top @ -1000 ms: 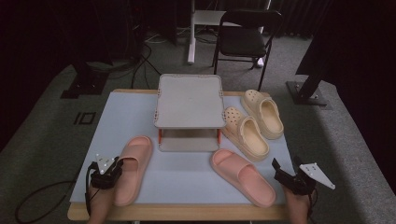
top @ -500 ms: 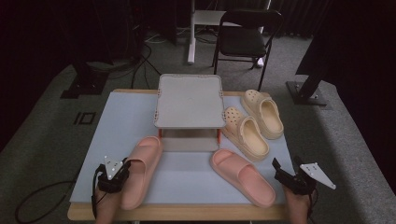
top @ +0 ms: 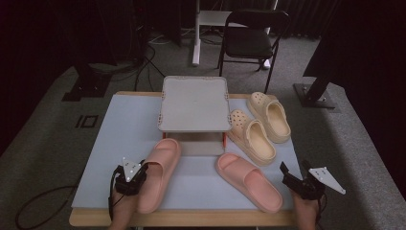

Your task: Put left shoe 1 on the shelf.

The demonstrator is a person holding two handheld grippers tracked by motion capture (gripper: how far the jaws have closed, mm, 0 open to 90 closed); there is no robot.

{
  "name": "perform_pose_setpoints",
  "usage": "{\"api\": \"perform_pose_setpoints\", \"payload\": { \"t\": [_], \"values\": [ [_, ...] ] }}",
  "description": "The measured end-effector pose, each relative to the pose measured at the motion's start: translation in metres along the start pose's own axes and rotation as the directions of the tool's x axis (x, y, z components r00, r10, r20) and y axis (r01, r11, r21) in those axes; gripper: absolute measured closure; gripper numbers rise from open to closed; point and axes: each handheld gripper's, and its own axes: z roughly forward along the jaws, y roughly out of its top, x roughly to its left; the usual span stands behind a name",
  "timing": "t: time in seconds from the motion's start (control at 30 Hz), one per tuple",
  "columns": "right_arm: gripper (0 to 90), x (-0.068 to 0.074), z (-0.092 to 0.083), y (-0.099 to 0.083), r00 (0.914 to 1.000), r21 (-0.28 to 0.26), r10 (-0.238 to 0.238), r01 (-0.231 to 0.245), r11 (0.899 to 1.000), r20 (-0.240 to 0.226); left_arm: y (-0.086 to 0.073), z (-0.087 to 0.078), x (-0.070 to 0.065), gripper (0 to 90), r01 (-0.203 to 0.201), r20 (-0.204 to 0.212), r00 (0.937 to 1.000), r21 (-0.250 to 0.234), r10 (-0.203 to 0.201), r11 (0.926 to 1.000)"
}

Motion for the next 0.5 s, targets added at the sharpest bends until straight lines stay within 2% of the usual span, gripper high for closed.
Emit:
{"api": "perform_pose_setpoints", "payload": {
  "t": [0.2, 0.5],
  "values": [
    [13.7, -0.001, 0.0, 0.0, 1.0, -0.005, 0.004, -0.004, 1.0, -0.002, 0.005, 0.01, -0.008, 83.3, 0.008, 0.005, 1.0, 0.001, -0.008, 1.0],
    [13.7, -0.001, 0.001, 0.0, 1.0, -0.001, -0.001, 0.001, 1.0, -0.004, 0.012, 0.027, -0.017, 83.4, 0.059, 0.001, 0.9983, -0.016, -0.059, 0.9982]
  ]
}}
